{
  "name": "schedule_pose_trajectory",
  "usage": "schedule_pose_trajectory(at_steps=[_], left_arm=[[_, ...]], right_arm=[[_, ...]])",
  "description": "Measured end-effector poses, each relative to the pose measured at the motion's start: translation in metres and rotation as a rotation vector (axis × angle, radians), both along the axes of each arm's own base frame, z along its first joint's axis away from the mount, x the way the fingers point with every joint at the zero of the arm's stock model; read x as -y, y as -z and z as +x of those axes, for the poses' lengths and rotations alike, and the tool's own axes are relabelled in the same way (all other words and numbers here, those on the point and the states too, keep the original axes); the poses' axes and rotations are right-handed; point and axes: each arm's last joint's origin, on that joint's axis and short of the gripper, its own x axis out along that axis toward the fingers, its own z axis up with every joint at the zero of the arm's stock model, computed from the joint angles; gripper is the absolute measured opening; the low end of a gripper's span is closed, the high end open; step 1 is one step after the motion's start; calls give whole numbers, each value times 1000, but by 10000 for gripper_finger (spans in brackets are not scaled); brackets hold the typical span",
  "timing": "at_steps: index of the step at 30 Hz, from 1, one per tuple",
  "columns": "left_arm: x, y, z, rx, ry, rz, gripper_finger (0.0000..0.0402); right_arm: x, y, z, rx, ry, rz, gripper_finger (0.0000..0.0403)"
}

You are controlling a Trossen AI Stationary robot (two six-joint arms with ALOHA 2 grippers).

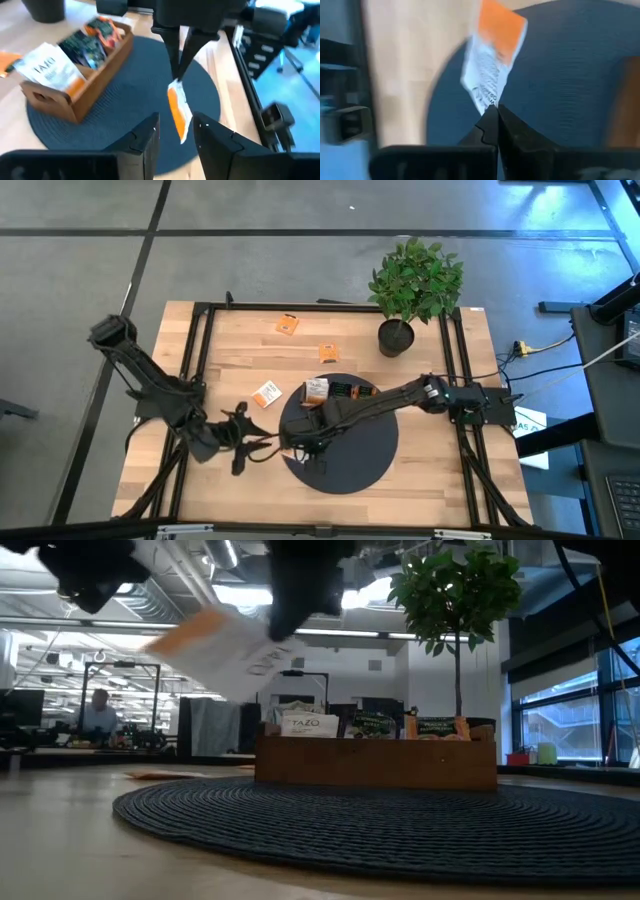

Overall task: Pick & Place Tea
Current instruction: Put the white tea bag into the left section of the wooden organizer

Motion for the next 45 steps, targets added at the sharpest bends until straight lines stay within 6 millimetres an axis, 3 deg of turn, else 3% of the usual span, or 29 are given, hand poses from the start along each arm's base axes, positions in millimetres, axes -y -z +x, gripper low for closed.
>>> schedule_pose_trajectory(at_steps=[4,7,15,21,30,37,45], left_arm=[[-7,-5,5,23,-39,-77,116],[-7,-7,9,34,-28,-144,116],[-9,-8,10,31,-26,-167,116],[-9,-8,10,30,-25,-164,116],[-9,-8,11,32,-28,-163,116],[-9,-8,11,32,-29,-165,115],[-13,-8,13,34,-49,-171,54]], right_arm=[[6,-11,-6,14,-18,-95,1],[12,-24,-8,58,-16,-98,1],[15,-36,-10,87,-38,-61,1],[7,-39,-13,110,-92,-77,0],[8,-46,0,257,-75,-76,0],[10,-47,1,267,-78,-78,2],[10,-47,1,269,-89,-81,3]])
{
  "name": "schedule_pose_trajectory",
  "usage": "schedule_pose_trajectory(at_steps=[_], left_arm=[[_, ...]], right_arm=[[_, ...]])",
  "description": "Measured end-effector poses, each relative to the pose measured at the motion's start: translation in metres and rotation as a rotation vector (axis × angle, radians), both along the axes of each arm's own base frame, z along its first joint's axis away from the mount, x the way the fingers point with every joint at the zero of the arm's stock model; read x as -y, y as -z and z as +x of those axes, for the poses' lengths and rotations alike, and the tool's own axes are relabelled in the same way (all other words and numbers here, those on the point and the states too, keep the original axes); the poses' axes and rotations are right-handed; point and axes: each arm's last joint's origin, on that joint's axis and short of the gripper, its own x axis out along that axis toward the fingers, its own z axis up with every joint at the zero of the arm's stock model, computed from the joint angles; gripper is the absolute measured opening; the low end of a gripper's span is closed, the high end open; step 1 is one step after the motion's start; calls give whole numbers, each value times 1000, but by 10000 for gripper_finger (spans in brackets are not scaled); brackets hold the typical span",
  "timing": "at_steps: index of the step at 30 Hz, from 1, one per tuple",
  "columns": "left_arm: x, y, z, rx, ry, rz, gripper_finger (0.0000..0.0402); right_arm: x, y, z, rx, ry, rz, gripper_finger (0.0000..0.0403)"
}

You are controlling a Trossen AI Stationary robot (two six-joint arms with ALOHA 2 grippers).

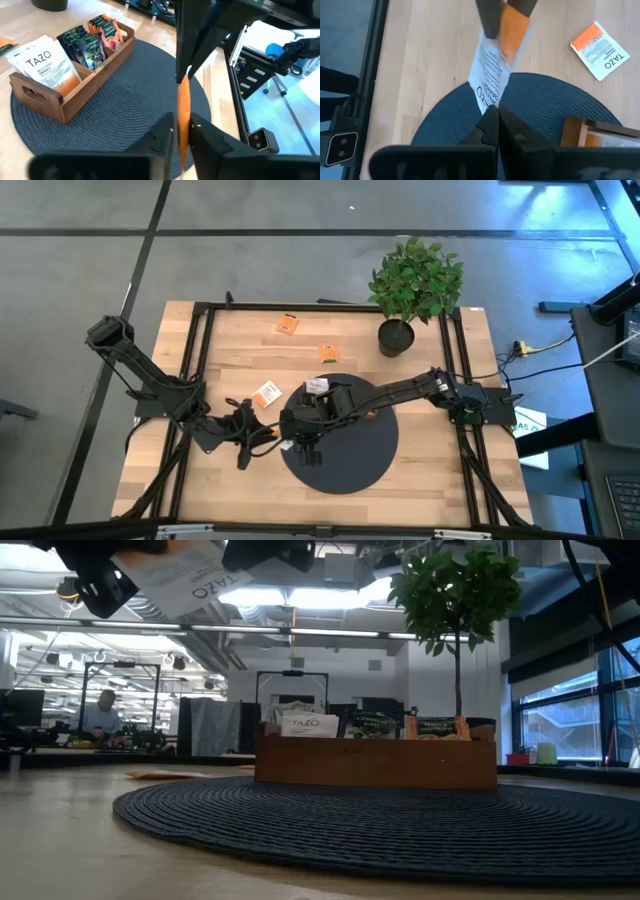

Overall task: Pick & Place Tea
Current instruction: Put the white tea bag into the left section of the wooden organizer

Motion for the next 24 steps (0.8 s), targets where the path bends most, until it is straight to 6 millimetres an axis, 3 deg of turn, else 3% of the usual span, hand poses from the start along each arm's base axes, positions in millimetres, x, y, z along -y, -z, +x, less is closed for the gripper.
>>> schedule_pose_trajectory(at_steps=[4,10,16,19,24], left_arm=[[-3,0,2,-2,-14,-10,13],[-5,0,4,-9,-14,-30,16],[-6,2,3,-22,-38,-58,11],[-7,2,2,-32,-59,-86,11],[-6,-3,4,25,-82,-119,11]], right_arm=[[0,0,0,-5,0,-1,4],[0,1,-1,-13,25,17,10],[11,-4,-6,-58,74,26,83],[21,-14,-20,-131,109,-2,124],[25,-33,-36,-127,80,-30,153]])
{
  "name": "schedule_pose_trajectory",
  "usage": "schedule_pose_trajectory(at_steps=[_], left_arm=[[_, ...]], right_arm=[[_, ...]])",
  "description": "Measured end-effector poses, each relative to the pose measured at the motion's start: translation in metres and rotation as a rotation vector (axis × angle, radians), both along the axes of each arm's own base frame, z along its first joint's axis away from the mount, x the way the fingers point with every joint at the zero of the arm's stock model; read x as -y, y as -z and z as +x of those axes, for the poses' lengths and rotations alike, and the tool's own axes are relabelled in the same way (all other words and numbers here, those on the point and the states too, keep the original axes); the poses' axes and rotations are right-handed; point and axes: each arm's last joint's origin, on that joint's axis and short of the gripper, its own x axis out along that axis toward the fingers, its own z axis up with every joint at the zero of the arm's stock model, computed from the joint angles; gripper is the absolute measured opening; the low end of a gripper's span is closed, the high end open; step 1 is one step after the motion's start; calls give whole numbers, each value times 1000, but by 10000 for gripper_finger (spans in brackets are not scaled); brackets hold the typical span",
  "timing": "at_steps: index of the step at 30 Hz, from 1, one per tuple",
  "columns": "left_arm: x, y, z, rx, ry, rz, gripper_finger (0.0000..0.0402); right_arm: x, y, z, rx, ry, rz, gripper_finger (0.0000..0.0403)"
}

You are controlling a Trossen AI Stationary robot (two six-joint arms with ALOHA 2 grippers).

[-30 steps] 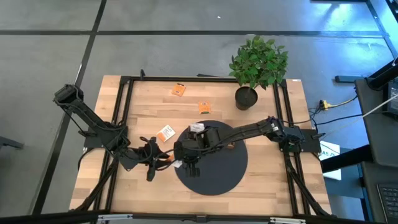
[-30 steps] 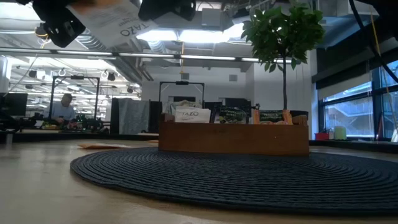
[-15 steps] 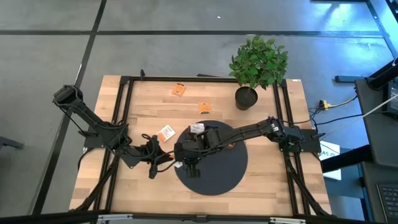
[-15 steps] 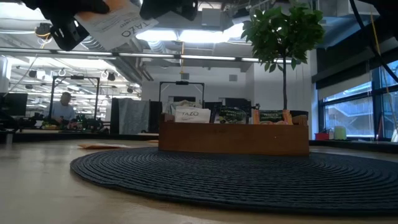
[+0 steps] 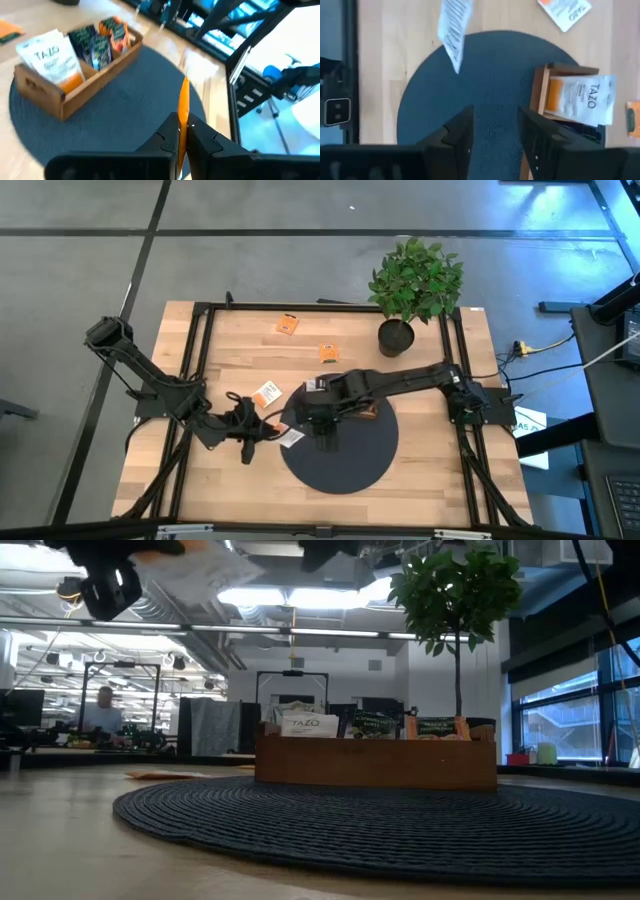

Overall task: Pick & Place Tea
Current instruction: Put the white tea bag into the left section of the wooden organizer

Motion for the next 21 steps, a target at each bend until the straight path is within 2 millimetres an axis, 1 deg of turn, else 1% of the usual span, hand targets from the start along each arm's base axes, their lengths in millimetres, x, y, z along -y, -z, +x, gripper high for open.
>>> schedule_pose_trajectory(at_steps=[3,7,9,11,13,16,18,21], left_arm=[[1,-5,1,48,-4,9,11],[3,-13,4,125,10,30,11],[4,-17,4,162,12,41,11],[4,-20,5,186,19,58,11],[5,-23,5,209,18,78,11],[3,-28,7,255,-7,108,12],[1,-33,8,296,-29,127,12],[-4,-41,11,355,-69,171,12]], right_arm=[[2,-12,-8,35,-10,-10,153],[4,-28,-16,178,-1,2,147],[2,-27,-18,268,-2,24,144],[2,-21,-27,305,11,47,142],[5,-18,-40,374,52,80,141],[8,-19,-61,545,121,132,141],[6,-16,-75,660,129,153,141],[3,-8,-96,762,101,167,141]])
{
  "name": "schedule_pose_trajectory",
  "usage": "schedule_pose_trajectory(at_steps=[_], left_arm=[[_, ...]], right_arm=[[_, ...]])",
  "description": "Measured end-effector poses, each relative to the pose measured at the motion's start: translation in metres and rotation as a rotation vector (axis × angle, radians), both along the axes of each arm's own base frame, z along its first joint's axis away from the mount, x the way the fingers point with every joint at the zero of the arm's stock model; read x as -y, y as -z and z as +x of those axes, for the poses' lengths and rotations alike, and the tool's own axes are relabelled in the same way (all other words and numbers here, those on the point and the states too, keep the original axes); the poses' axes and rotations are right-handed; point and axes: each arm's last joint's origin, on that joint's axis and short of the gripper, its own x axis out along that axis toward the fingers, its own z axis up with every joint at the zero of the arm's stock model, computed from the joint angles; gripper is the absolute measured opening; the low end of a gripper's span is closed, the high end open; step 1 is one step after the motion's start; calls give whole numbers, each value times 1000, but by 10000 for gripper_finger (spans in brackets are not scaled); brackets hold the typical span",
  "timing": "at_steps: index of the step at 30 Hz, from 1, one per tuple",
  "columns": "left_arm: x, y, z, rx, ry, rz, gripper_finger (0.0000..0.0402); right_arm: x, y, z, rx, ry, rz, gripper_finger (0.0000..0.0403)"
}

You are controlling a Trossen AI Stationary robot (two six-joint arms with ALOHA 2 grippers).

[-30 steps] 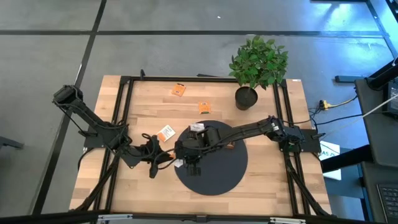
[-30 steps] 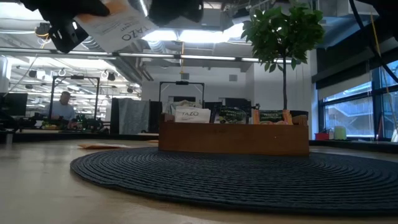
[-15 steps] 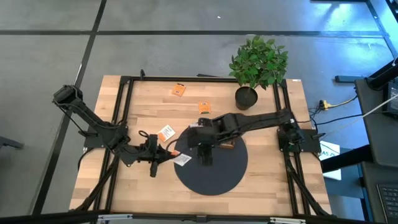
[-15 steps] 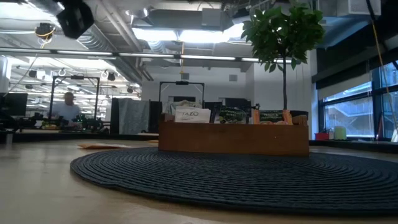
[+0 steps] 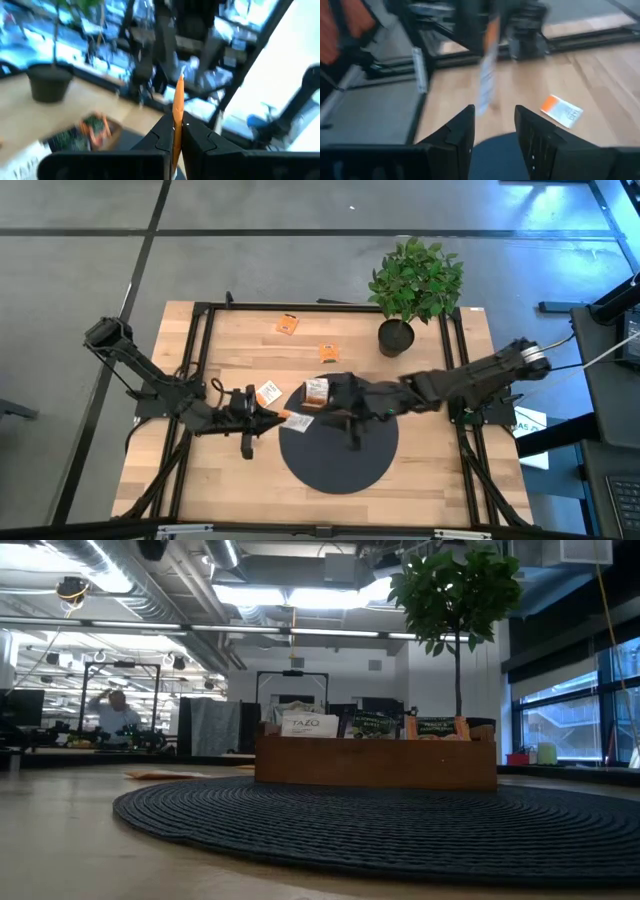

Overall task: Pick & Place Tea
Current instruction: Put the white tea bag into the left section of the wooden organizer

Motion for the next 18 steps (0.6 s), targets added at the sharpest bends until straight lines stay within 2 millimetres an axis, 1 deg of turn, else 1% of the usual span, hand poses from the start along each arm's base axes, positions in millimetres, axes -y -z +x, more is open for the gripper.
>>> schedule_pose_trajectory(at_steps=[2,5,8,10,13,18], left_arm=[[-5,-6,2,43,-33,15,12],[-12,-10,6,78,-54,48,12],[-20,-14,11,118,-19,40,12],[-24,-16,14,143,20,38,12],[-29,-18,16,164,30,35,12],[-35,-18,19,166,39,47,13]], right_arm=[[0,9,-11,28,10,21,141],[1,20,-17,109,49,70,141],[2,24,-16,243,84,101,141],[2,27,-14,302,88,112,141],[3,30,-10,328,90,106,141],[5,27,-8,352,91,71,141]])
